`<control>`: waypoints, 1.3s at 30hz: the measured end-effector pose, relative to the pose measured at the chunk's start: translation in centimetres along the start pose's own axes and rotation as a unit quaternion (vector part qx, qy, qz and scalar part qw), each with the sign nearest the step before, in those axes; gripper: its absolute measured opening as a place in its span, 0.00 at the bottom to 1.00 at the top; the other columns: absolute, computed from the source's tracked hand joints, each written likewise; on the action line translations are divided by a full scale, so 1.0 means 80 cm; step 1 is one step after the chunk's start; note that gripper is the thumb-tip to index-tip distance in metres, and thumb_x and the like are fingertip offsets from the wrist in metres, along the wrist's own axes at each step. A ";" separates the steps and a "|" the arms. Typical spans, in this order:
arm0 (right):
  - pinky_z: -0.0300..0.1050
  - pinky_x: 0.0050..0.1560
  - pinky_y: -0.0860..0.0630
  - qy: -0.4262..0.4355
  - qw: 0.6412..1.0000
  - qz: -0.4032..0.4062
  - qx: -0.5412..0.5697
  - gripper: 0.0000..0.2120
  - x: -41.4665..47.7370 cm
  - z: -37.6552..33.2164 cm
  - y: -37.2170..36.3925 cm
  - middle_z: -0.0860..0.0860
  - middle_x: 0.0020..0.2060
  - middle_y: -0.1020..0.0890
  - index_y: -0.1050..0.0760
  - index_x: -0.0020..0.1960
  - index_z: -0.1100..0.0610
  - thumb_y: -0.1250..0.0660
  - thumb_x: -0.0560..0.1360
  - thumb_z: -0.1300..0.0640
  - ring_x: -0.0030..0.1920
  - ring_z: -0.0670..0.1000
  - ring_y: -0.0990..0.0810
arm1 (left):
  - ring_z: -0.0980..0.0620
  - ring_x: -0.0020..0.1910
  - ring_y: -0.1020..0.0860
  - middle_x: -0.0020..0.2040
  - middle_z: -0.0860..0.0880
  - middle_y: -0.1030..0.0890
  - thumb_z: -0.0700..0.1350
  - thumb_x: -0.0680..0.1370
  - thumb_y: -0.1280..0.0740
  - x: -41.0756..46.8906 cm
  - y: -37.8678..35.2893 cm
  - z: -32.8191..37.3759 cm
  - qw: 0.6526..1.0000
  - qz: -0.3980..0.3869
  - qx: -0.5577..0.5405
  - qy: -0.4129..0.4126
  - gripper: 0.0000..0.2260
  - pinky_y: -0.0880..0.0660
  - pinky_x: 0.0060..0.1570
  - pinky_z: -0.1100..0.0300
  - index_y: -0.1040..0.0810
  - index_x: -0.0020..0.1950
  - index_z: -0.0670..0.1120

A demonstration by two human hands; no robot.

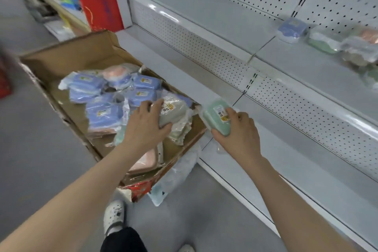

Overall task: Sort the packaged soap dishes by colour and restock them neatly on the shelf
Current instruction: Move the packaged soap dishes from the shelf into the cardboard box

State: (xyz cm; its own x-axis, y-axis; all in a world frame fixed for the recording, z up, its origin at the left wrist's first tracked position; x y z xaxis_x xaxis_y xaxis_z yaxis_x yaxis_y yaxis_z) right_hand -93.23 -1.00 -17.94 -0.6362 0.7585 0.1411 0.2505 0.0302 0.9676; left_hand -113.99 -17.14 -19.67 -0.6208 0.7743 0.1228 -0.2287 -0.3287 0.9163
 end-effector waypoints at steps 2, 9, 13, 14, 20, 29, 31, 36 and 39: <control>0.51 0.49 0.26 0.012 1.000 -0.026 0.006 0.35 0.013 -0.041 -0.035 0.56 0.56 0.26 0.35 0.71 0.49 0.33 0.68 0.36 0.52 0.59 0.26 | 0.39 0.58 0.29 0.62 0.43 0.31 0.58 0.73 0.34 0.003 0.000 -0.050 1.000 -0.011 0.005 0.014 0.31 0.29 0.55 0.48 0.38 0.73 0.51; 0.52 0.57 0.26 0.042 0.995 -0.090 0.018 0.36 0.094 -0.209 -0.154 0.55 0.61 0.26 0.37 0.73 0.49 0.35 0.70 0.34 0.59 0.57 0.27 | 0.40 0.59 0.29 0.63 0.44 0.30 0.58 0.71 0.30 0.069 0.009 -0.254 0.996 -0.063 0.021 0.057 0.34 0.28 0.54 0.49 0.37 0.74 0.51; 0.53 0.59 0.29 0.065 0.990 -0.124 0.013 0.34 0.163 -0.305 -0.211 0.55 0.64 0.28 0.38 0.74 0.47 0.36 0.73 0.36 0.62 0.58 0.28 | 0.40 0.60 0.29 0.63 0.45 0.30 0.59 0.71 0.29 0.119 0.022 -0.361 0.992 -0.089 0.021 0.082 0.34 0.27 0.55 0.46 0.36 0.73 0.52; 0.54 0.60 0.29 0.077 0.989 -0.123 0.004 0.33 0.184 -0.326 -0.222 0.55 0.64 0.28 0.38 0.74 0.47 0.36 0.73 0.36 0.62 0.58 0.28 | 0.40 0.60 0.29 0.63 0.45 0.30 0.59 0.71 0.29 0.131 0.023 -0.382 0.992 -0.095 0.023 0.085 0.34 0.26 0.55 0.46 0.37 0.74 0.52; 0.54 0.61 0.31 0.116 0.971 -0.191 -0.089 0.31 0.287 -0.395 -0.293 0.58 0.68 0.32 0.37 0.74 0.48 0.34 0.74 0.41 0.65 0.61 0.30 | 0.39 0.59 0.27 0.61 0.44 0.27 0.56 0.69 0.28 0.191 -0.001 -0.453 0.989 -0.138 0.042 0.011 0.33 0.29 0.58 0.47 0.32 0.71 0.49; 0.57 0.64 0.31 0.145 0.963 -0.213 -0.076 0.32 0.335 -0.433 -0.361 0.59 0.70 0.34 0.40 0.75 0.48 0.33 0.75 0.43 0.65 0.63 0.31 | 0.41 0.67 0.31 0.69 0.45 0.29 0.53 0.69 0.25 0.220 -0.043 -0.484 0.982 -0.176 0.043 -0.055 0.35 0.31 0.65 0.48 0.34 0.73 0.49; 0.57 0.65 0.31 0.150 0.962 -0.214 -0.079 0.32 0.334 -0.436 -0.367 0.59 0.71 0.35 0.40 0.76 0.49 0.34 0.76 0.42 0.66 0.62 0.32 | 0.42 0.69 0.33 0.70 0.47 0.30 0.51 0.70 0.25 0.225 -0.048 -0.485 0.981 -0.180 0.045 -0.062 0.35 0.32 0.66 0.49 0.35 0.74 0.50; 0.60 0.66 0.34 0.167 0.961 -0.198 -0.100 0.31 0.324 -0.428 -0.361 0.62 0.73 0.36 0.37 0.75 0.52 0.37 0.76 0.40 0.69 0.65 0.34 | 0.43 0.67 0.31 0.69 0.47 0.28 0.49 0.68 0.23 0.231 -0.060 -0.488 0.975 -0.192 0.070 -0.083 0.37 0.31 0.65 0.51 0.34 0.73 0.49; 0.61 0.65 0.32 0.187 0.960 -0.177 -0.106 0.29 0.317 -0.427 -0.345 0.63 0.71 0.33 0.33 0.73 0.55 0.36 0.77 0.41 0.68 0.66 0.31 | 0.44 0.70 0.35 0.71 0.47 0.31 0.51 0.70 0.25 0.233 -0.061 -0.487 0.973 -0.196 0.081 -0.096 0.36 0.35 0.69 0.52 0.37 0.74 0.49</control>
State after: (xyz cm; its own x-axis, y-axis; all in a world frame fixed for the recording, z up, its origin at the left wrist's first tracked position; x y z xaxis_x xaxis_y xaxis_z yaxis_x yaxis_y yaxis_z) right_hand -141.25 -4.83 -33.92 -0.8821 0.4362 -0.1778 -0.1591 0.0793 0.9841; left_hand -153.65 -22.17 -36.69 -0.3543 0.9151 -0.1924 -0.2881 0.0889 0.9535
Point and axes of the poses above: each hand's wrist, its own x-axis towards the middle knuckle, its own y-axis out of the back of the hand, z = x × y, the point moved 6 cm from there along x, towards the middle knuckle
